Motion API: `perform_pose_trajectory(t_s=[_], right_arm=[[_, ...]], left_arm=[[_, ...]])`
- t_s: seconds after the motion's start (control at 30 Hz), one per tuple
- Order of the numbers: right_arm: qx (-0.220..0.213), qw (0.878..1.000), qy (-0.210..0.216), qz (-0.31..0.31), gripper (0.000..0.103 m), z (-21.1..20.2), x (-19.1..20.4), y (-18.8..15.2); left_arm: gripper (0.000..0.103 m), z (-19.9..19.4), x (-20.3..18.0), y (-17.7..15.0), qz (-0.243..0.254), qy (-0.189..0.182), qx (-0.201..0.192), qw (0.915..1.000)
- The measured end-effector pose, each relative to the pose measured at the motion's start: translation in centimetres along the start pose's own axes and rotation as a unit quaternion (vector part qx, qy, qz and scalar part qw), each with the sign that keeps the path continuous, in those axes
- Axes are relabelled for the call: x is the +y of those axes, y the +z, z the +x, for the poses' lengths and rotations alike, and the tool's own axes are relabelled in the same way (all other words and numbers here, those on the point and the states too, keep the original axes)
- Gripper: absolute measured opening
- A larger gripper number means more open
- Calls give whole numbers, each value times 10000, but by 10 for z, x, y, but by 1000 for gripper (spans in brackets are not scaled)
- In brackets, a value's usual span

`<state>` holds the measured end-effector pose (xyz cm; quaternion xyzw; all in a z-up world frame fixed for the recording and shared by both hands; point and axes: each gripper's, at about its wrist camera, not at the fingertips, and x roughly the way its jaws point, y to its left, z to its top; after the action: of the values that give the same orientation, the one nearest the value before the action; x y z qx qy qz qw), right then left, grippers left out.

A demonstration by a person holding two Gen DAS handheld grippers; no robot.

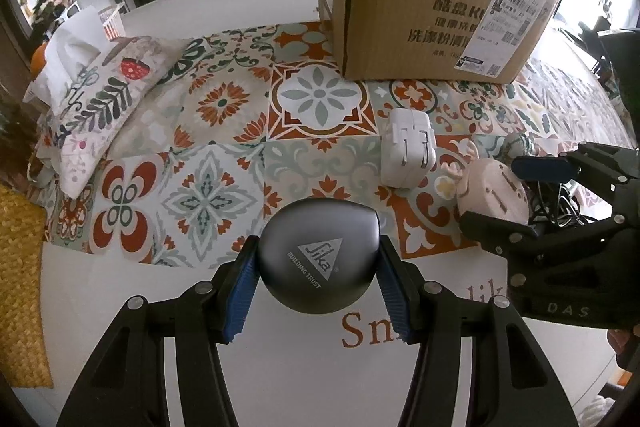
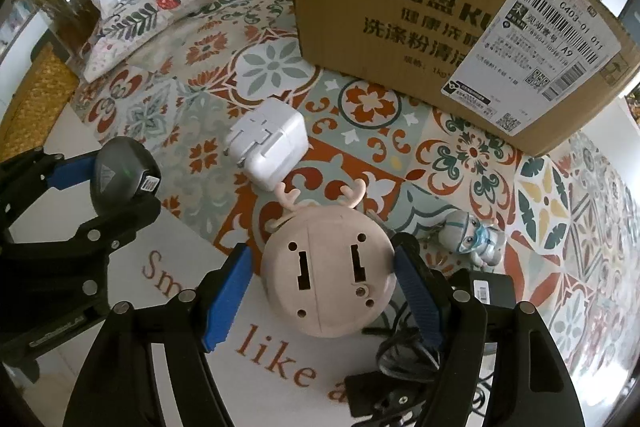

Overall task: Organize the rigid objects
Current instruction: 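Grasp the pink deer-eared round gadget with the right tool, then lift and carry the grey case and pink deer gadget over the cardboard box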

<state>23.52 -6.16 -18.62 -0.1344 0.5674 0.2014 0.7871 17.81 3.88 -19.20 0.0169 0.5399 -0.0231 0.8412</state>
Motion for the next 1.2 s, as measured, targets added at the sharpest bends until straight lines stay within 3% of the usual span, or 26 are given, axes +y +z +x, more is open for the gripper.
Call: perform_pose_trajectory(t_s=[0.63, 1.2], right_arm=[[-109, 9996, 143, 226, 74, 13, -5, 3], [-951, 9933, 102, 648, 74, -51, -13, -6]], left_arm=[[56, -1, 3, 2, -38, 111, 10, 9999], [56, -62, -6, 17, 65, 121, -670, 9977]])
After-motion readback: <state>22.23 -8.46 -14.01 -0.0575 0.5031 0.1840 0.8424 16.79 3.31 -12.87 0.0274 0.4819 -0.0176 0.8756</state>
